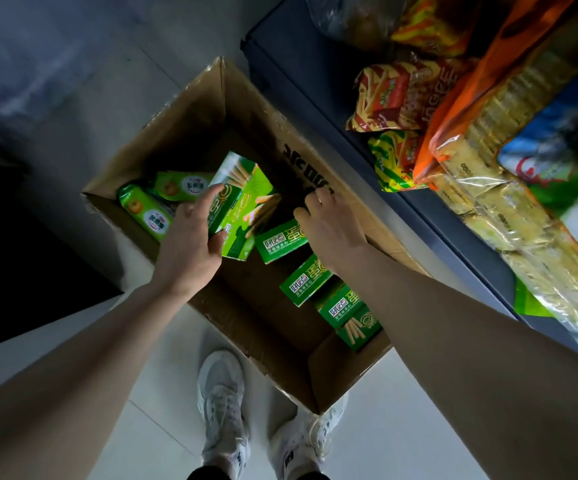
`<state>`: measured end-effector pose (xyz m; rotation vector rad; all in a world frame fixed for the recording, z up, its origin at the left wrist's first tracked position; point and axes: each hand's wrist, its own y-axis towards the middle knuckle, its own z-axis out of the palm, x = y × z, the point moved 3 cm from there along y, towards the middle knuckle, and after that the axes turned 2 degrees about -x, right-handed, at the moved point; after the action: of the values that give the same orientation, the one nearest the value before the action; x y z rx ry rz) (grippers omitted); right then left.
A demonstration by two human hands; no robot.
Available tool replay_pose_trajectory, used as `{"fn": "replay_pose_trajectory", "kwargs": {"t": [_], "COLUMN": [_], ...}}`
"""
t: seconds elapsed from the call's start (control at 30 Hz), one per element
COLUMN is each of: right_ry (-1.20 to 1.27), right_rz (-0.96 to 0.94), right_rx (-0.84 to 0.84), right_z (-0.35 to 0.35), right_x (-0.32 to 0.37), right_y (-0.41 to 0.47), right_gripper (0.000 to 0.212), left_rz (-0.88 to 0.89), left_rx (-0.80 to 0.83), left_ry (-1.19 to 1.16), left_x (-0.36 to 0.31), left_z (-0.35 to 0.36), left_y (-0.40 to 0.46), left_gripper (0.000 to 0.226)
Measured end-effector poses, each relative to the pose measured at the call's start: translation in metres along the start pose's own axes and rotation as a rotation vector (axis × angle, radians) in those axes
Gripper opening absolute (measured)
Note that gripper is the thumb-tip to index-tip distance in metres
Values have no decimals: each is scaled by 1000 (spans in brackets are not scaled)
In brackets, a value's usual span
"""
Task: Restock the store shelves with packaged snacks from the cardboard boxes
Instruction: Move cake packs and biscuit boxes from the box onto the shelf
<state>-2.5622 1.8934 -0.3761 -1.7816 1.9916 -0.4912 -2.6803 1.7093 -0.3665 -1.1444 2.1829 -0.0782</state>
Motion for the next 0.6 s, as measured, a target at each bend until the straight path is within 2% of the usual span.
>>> {"fn": "replay_pose_trajectory", "kwargs": {"t": [0.07,0.13,0.3,0.4,0.47,0.6], "right_ry": [10,160,1092,1420,1491,1473], "right_rz": [53,183,658,800,846,893], "right_rx": [-38,-51,90,138,117,25], "right_z": [-10,-22,-68,-98,-123,-185], "right_x": [-4,-11,-33,-35,-31,-25], "right_y": [-16,-39,-108,-151,-183,-253], "right_gripper": [49,49,61,53,47,38], "left_rz": [-19,-53,-156,-177,-178,-126], "left_rx": [-29,-47,-39,-20,-3,9], "left_ry": [11,-2,-71,-86,-78,-52], "left_x": [-6,-16,-53,-80,-103,-154], "left_z": [-16,-35,-89,-129,-159,-228], "left_y": [-7,-16,-52,-78,-97,-132], "left_gripper": [74,75,71,68,66,65]}}
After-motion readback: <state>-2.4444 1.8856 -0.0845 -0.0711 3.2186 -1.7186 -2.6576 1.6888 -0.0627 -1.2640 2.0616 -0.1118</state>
